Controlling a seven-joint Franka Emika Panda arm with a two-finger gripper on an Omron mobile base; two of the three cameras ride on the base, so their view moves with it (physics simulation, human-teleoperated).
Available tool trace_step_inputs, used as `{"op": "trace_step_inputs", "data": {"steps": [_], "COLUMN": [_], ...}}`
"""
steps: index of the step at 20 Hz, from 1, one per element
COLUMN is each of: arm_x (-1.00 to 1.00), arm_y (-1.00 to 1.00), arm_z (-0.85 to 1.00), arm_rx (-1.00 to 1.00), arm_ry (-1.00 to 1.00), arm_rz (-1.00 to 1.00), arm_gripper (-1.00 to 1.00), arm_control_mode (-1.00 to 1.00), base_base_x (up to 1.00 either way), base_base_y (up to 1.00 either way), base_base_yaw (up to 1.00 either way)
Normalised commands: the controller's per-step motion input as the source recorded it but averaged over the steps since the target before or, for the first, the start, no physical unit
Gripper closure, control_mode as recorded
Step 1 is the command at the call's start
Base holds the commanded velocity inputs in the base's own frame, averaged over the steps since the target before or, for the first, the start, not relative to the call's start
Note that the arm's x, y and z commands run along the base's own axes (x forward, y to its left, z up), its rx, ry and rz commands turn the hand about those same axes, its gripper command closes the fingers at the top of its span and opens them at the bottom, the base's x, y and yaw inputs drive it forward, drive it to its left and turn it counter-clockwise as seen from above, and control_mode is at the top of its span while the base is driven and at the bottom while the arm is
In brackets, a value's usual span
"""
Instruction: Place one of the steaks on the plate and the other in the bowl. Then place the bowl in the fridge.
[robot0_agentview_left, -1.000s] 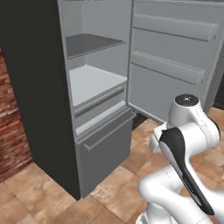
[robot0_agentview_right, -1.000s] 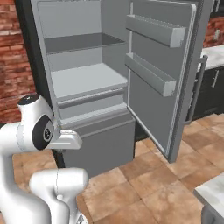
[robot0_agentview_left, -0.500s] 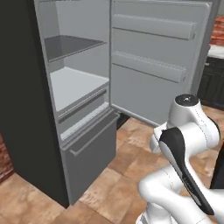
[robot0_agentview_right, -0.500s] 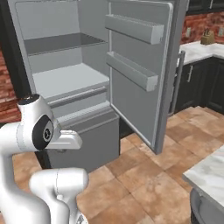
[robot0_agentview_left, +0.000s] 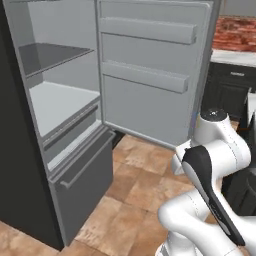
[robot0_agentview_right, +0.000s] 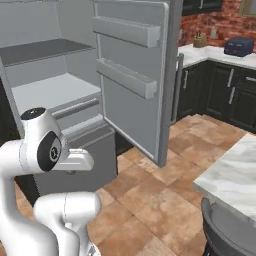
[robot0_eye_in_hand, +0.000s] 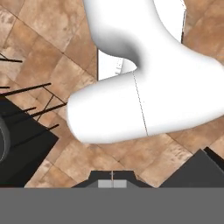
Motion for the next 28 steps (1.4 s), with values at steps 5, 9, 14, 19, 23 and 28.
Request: {"op": "trace_step_inputs", "data": {"steps": [5, 9, 14, 19, 23, 28], "arm_x": [0.0, 0.0, 0.0, 0.0, 0.0, 0.0], "arm_y": [0.0, 0.0, 0.0, 0.0, 0.0, 0.0], "arm_z": [0.0, 0.0, 0.0, 0.0, 0.0, 0.0], "arm_rx": [0.0, 0.0, 0.0, 0.0, 0.0, 0.0], "arm_ry": [0.0, 0.0, 0.0, 0.0, 0.0, 0.0], "arm_rz": [0.0, 0.0, 0.0, 0.0, 0.0, 0.0], "arm_gripper": [1.0, 1.0, 1.0, 1.0, 1.0, 1.0], "arm_control_mode": [1.0, 1.0, 1.0, 1.0, 1.0, 1.0], "base_base_x": [-0.35, -0.33, -0.37, -0.4, -0.34, -0.24], "base_base_y": [0.0, 0.0, 0.0, 0.0, -0.09, -0.23], "base_base_yaw": [-0.47, -0.43, -0.38, -0.29, -0.17, -0.11]}}
